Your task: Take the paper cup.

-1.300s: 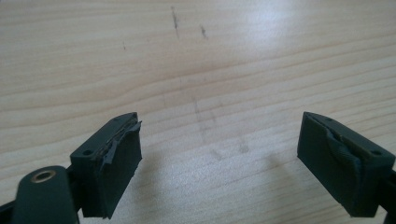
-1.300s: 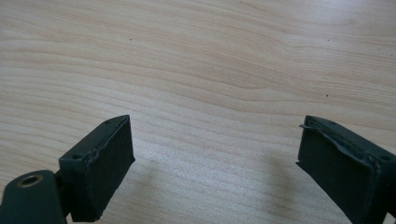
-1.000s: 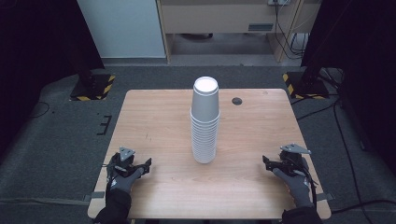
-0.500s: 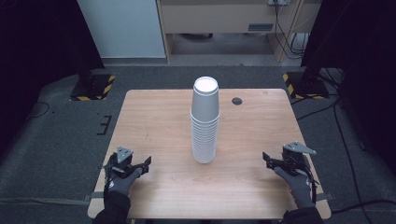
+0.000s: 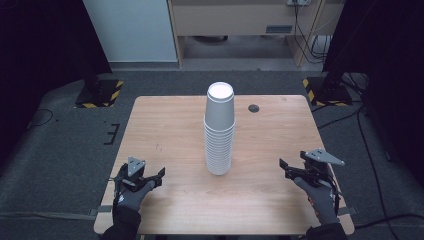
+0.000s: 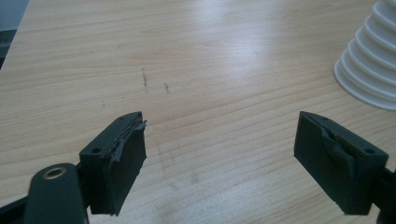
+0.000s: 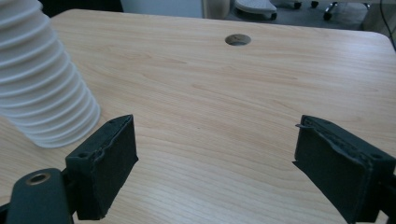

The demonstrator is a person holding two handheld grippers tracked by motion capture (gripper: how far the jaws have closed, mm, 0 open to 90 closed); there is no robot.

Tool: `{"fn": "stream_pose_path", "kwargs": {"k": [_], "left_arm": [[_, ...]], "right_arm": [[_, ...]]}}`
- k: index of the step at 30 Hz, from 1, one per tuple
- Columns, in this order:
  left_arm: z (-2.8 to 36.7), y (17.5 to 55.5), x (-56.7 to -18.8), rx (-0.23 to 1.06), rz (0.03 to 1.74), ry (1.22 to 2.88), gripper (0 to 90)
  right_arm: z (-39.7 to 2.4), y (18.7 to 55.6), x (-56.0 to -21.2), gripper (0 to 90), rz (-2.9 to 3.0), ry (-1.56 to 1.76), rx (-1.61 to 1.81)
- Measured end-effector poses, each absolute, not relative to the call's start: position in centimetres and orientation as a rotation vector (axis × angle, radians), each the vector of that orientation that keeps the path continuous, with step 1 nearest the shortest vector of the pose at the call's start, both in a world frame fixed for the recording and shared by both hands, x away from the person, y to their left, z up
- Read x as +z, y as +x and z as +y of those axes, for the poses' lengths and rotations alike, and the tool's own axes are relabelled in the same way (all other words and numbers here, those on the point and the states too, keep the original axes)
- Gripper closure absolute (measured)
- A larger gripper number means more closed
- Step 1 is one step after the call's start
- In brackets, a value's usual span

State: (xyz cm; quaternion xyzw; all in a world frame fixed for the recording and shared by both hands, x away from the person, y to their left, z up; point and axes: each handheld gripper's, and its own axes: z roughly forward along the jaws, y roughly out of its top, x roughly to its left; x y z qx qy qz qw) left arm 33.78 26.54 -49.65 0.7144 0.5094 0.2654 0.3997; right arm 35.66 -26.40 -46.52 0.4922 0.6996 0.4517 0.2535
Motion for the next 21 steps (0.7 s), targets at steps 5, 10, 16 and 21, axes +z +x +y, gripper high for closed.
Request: {"fn": "stream_pose_path", "kwargs": {"k": [5, 10, 16, 21], "left_arm": [[26.4, 33.7, -49.6, 0.668, 1.286, 1.808, 15.3], [26.4, 33.7, -49.5, 0.669, 1.276, 1.806, 15.5], [26.3, 33.7, -49.4, 0.667, 1.268, 1.796, 15.7], [26.2, 33.7, -49.3, 0.667, 1.262, 1.794, 15.7]], "right_arm": [[-25.7, 35.5, -45.3, 13.1, 1.904, 1.3, 1.27], [-25.2, 35.3, -44.2, 13.3, 1.899, 1.267, 1.312], [-24.4, 35.1, -43.1, 13.5, 1.893, 1.233, 1.349], [-23.7, 35.2, -42.1, 13.5, 1.887, 1.205, 1.377]]}}
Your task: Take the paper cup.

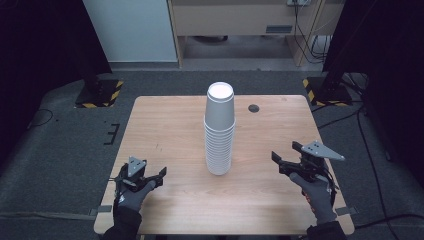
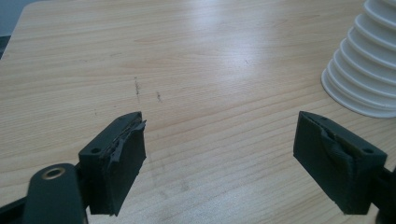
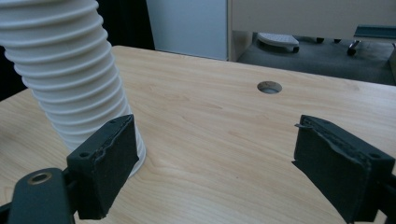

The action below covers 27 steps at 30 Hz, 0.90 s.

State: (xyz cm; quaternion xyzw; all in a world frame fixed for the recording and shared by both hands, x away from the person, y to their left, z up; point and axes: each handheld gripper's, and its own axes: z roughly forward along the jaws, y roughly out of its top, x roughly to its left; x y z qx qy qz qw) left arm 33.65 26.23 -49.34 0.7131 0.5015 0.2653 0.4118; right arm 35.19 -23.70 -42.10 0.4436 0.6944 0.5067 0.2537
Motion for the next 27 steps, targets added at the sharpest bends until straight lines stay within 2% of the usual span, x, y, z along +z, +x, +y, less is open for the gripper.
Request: {"fn": "stream_pose_path", "kwargs": {"k": [27], "left_arm": [[26.3, 33.6, -49.2, 0.666, 1.268, 1.783, 15.2]], "right_arm": [[-21.1, 35.5, -36.6, 12.8, 1.841, 1.094, 1.511]]}}
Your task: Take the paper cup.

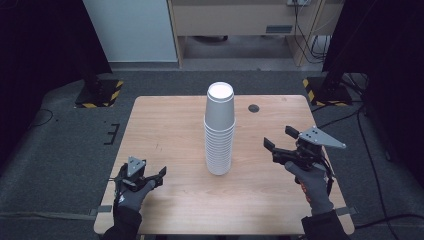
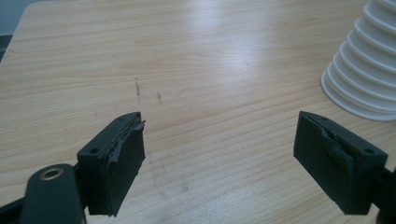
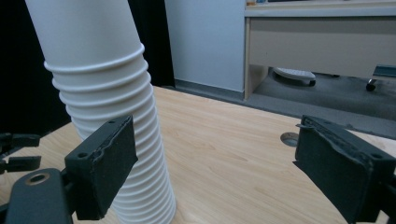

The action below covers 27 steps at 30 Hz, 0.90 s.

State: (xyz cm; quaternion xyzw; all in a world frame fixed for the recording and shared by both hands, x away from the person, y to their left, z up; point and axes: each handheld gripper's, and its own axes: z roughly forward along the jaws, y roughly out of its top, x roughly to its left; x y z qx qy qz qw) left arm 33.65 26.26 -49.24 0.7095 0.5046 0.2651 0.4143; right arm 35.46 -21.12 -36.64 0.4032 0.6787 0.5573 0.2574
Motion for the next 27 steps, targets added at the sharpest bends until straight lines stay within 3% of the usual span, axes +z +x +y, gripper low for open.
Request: {"fn": "stream_pose_path", "kwargs": {"k": [27], "left_arm": [[26.3, 33.7, -49.3, 0.664, 1.275, 1.784, 16.5]], "right_arm": [[-16.4, 36.3, -32.4, 11.0, 1.827, 0.98, 1.649]]}}
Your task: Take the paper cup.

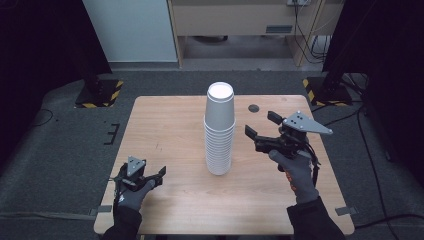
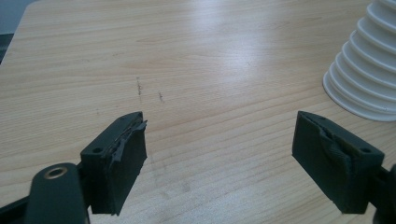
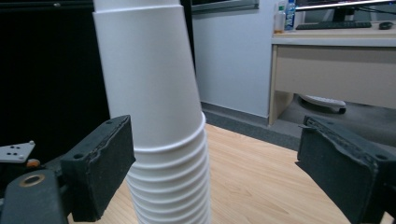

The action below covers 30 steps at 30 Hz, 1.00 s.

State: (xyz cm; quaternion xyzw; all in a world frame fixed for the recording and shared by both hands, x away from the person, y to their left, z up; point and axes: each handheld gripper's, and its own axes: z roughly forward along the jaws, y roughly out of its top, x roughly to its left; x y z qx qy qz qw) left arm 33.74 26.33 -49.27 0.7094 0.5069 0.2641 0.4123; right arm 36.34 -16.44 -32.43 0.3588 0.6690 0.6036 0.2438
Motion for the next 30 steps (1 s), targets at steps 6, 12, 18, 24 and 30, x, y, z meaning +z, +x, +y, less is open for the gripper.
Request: {"fn": "stream_pose_path", "kwargs": {"k": [6, 12, 18, 24, 30], "left_arm": [[26.4, 33.8, -49.3, 0.658, 1.284, 1.787, 16.3], [26.4, 33.8, -49.4, 0.663, 1.281, 1.783, 16.0], [26.4, 33.8, -49.4, 0.664, 1.278, 1.772, 16.1], [26.4, 33.8, -49.3, 0.67, 1.274, 1.764, 16.2], [26.5, 33.8, -49.3, 0.677, 1.271, 1.758, 16.3]], "right_arm": [[-15.0, 36.5, -31.8, 10.5, 1.841, 0.946, 1.663], [-13.6, 37.0, -31.3, 10.3, 1.858, 0.921, 1.67], [-12.4, 37.7, -31.2, 10.3, 1.867, 0.917, 1.679], [-11.2, 38.1, -31.0, 10.4, 1.878, 0.899, 1.68], [-9.9, 38.7, -31.0, 10.5, 1.884, 0.888, 1.676]]}}
